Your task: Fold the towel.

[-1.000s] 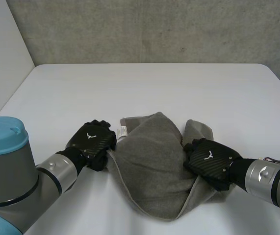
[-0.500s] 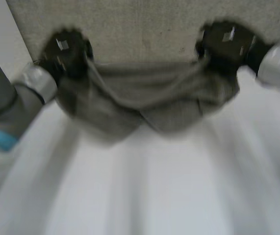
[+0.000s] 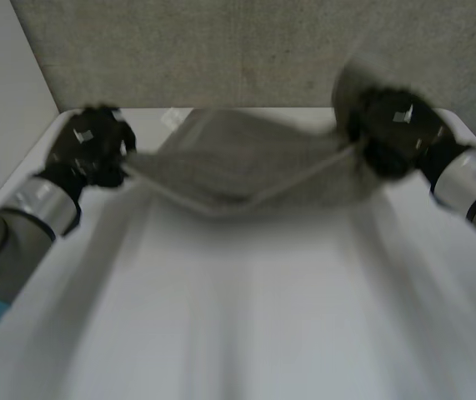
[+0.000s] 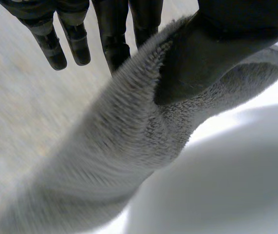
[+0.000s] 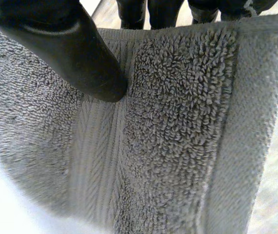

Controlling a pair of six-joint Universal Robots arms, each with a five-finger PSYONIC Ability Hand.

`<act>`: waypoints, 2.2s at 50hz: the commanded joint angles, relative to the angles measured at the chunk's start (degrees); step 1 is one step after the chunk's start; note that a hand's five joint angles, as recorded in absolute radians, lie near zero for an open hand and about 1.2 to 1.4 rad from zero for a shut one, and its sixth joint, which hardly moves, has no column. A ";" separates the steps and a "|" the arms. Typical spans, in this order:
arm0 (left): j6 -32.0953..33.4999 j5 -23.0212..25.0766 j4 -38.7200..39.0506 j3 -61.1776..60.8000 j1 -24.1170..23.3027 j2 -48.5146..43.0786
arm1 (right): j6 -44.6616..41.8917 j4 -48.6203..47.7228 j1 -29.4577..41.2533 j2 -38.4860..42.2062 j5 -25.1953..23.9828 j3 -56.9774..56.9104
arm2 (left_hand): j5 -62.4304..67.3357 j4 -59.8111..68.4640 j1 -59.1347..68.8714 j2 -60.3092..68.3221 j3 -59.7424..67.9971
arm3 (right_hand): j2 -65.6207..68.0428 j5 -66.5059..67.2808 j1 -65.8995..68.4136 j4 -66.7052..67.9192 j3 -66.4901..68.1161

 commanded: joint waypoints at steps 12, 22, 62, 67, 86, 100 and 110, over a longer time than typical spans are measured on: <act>6.55 0.05 -0.49 -4.72 -1.98 -4.89 | -1.04 -0.90 -0.64 6.49 0.71 9.87 | 2.15 -3.36 4.10 3.01 -2.96 | 4.88 2.35 4.01 -4.37 -2.48; 6.37 -0.04 -0.49 -5.87 -2.15 -4.09 | -1.21 -0.81 -0.55 5.43 0.71 11.46 | 2.15 -3.36 4.10 3.01 -2.96 | -19.01 -21.54 -19.88 -4.37 -2.48; 6.37 -0.13 -0.66 -6.13 -1.45 -4.36 | -17.28 7.88 0.07 0.77 1.59 13.74 | 2.15 -3.36 4.10 3.01 -2.96 | -9.23 -11.76 -10.10 -4.37 -2.48; 6.37 -0.13 -0.93 -6.13 -1.45 -4.53 | -21.33 9.73 -0.28 2.00 2.38 13.48 | 2.15 -3.36 4.10 3.01 -2.96 | -12.77 -15.30 -13.64 -4.37 -2.48; 6.46 -0.04 -0.93 -6.04 -0.92 -4.71 | -23.01 11.84 -0.02 2.71 3.17 13.48 | 2.15 -3.36 4.10 3.01 -2.96 | -25.06 -27.60 -25.93 -4.37 -2.48; 6.46 -0.04 -0.93 -6.04 -0.92 -4.71 | -27.40 21.77 0.07 2.44 7.47 14.27 | 2.15 -3.36 4.10 3.01 -2.96 | -26.41 -28.94 -27.28 -4.37 -2.48; 6.46 -0.04 -0.93 -6.04 -1.01 -4.71 | -27.49 22.13 -0.11 2.44 8.36 15.41 | 2.15 -3.36 4.10 3.01 -2.96 | -22.90 -25.43 -23.77 -4.37 -2.48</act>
